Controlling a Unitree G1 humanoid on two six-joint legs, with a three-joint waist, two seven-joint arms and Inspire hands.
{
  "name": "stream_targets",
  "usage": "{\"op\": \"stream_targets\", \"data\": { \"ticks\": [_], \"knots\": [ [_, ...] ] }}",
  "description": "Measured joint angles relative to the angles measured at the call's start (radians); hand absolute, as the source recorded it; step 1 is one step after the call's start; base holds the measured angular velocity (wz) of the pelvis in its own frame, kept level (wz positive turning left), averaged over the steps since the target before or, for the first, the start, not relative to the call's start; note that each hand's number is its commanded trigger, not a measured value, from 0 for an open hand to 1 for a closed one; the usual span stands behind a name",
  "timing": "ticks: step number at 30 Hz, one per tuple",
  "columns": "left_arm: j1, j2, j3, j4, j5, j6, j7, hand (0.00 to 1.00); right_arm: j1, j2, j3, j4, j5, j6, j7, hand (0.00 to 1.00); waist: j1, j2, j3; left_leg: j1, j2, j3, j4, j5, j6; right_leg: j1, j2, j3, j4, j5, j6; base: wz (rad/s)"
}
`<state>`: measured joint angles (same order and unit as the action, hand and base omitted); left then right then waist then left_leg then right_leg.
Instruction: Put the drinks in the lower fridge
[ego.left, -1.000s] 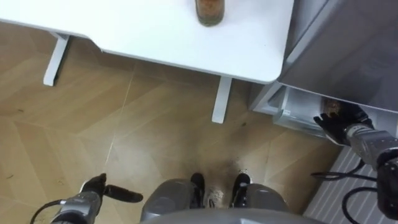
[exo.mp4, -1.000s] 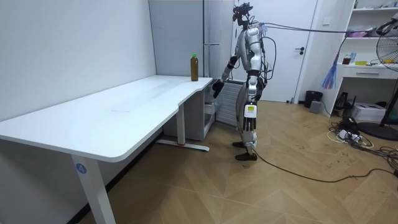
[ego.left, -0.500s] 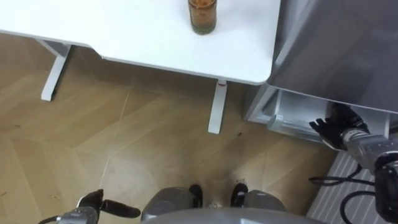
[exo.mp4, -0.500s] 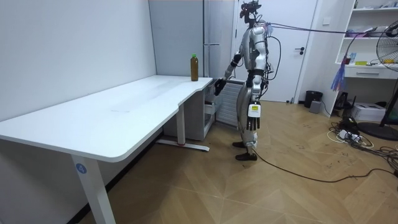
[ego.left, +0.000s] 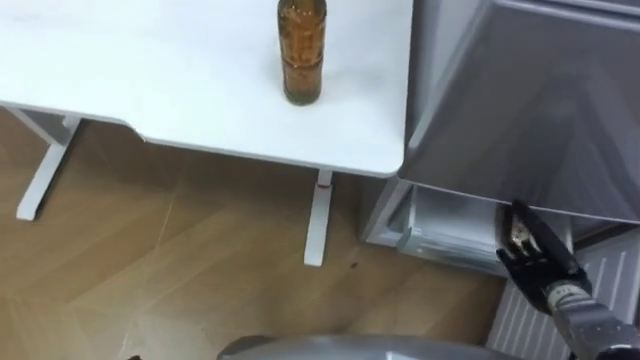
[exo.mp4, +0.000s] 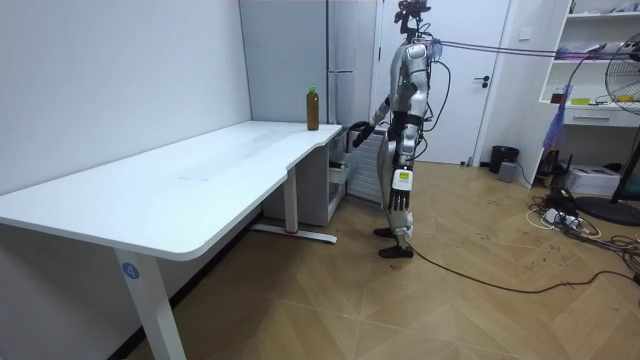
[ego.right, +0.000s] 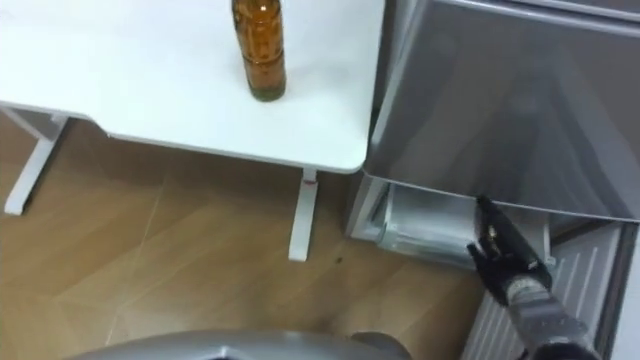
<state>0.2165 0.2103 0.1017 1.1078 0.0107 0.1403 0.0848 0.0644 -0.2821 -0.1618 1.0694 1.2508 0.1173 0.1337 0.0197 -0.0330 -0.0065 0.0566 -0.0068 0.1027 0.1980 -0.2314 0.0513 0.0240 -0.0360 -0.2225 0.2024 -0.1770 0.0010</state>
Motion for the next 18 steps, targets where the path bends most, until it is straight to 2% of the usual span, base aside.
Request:
{"op": "stream_targets", "data": {
  "ticks": [3,5,8,9,13,16,18],
  "knots": [
    [0.016,-0.006,0.002,0.000,0.001,-0.004,0.001,0.00,0.030,0.032,0.008,0.050,-0.113,-0.004,0.001,0.00,-0.007,0.006,0.0010,0.023,0.003,0.001,-0.013,-0.004,-0.003,0.030,0.005,0.000,-0.017,0.000,0.001,0.01],
    [0.017,-0.008,0.002,-0.001,0.001,-0.007,0.004,0.00,0.045,0.034,0.027,0.068,-0.229,-0.005,0.002,0.00,-0.019,0.012,0.0018,0.025,0.003,0.001,-0.018,-0.004,-0.003,0.030,0.003,-0.002,-0.017,-0.002,0.002,0.00],
    [0.019,-0.009,0.012,-0.013,0.001,-0.019,0.024,0.00,0.062,0.051,0.034,0.076,-0.427,-0.022,-0.002,0.00,-0.019,0.021,0.0116,0.023,0.002,-0.004,-0.020,-0.004,-0.003,0.030,0.005,0.002,-0.017,-0.002,0.002,-0.01],
    [0.011,-0.010,0.014,-0.013,-0.012,-0.020,0.034,0.00,0.062,0.062,0.054,0.098,-0.486,-0.033,-0.004,0.00,-0.025,0.019,0.0106,0.024,0.002,-0.012,-0.020,-0.005,-0.003,0.032,0.003,0.000,-0.016,-0.002,0.002,0.00],
    [-0.017,-0.022,0.014,-0.009,-0.109,-0.039,0.046,0.00,0.054,0.093,0.101,0.146,-0.689,-0.029,-0.010,0.00,-0.024,0.022,0.0116,0.027,0.000,-0.013,-0.031,-0.005,-0.002,0.031,0.006,0.004,-0.016,-0.002,0.003,-0.01],
    [-0.017,-0.037,0.025,0.000,-0.141,-0.037,0.070,0.00,0.056,0.100,0.104,0.190,-0.755,-0.024,-0.012,0.00,-0.015,0.024,0.0121,0.046,0.000,-0.006,-0.037,-0.005,-0.001,0.039,0.010,0.028,-0.016,-0.002,0.003,-0.13],
    [-0.008,-0.046,0.054,0.003,-0.172,-0.036,0.087,0.00,0.062,0.100,0.099,0.195,-0.773,-0.015,-0.015,0.00,-0.015,0.024,0.0123,0.057,0.000,-0.006,-0.040,-0.005,-0.001,0.048,0.010,0.027,-0.017,-0.002,0.003,-0.08]
  ]
}}
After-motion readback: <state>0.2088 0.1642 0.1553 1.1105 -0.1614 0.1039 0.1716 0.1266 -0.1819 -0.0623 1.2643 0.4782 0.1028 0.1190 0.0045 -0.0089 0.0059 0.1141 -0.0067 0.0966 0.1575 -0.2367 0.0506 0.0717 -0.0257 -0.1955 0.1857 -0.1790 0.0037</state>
